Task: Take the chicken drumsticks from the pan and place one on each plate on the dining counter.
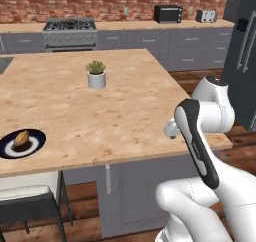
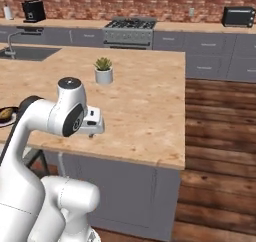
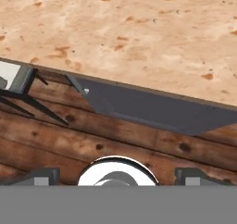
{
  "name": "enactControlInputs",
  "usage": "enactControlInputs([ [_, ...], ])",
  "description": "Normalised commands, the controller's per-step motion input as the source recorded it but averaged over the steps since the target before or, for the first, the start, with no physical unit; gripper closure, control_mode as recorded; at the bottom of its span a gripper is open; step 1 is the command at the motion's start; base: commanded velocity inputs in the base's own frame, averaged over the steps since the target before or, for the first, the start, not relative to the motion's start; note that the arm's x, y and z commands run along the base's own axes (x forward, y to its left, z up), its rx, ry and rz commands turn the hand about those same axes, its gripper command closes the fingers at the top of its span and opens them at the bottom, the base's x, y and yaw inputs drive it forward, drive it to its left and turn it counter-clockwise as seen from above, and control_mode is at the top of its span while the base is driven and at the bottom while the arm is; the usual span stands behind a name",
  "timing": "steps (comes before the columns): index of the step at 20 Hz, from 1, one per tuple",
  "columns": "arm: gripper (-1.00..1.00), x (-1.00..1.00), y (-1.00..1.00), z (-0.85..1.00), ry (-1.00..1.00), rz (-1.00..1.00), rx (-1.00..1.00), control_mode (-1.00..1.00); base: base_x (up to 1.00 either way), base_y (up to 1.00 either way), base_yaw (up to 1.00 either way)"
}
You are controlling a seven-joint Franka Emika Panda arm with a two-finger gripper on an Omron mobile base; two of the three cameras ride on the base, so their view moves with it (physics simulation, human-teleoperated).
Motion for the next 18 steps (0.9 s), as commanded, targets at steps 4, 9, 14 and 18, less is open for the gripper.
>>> enactControlInputs([
  [4,-1.00,0.00,0.00,0.00,0.00,0.00,0.00,1.00,0.00,-1.00,-0.20],
  [9,-1.00,0.00,0.00,0.00,0.00,0.00,0.00,1.00,0.00,-1.00,-0.09],
  [14,-1.00,0.00,0.00,0.00,0.00,0.00,0.00,1.00,0.07,-1.00,-0.04],
  [18,-1.00,0.00,0.00,0.00,0.00,0.00,0.00,1.00,0.18,-1.00,0.00],
])
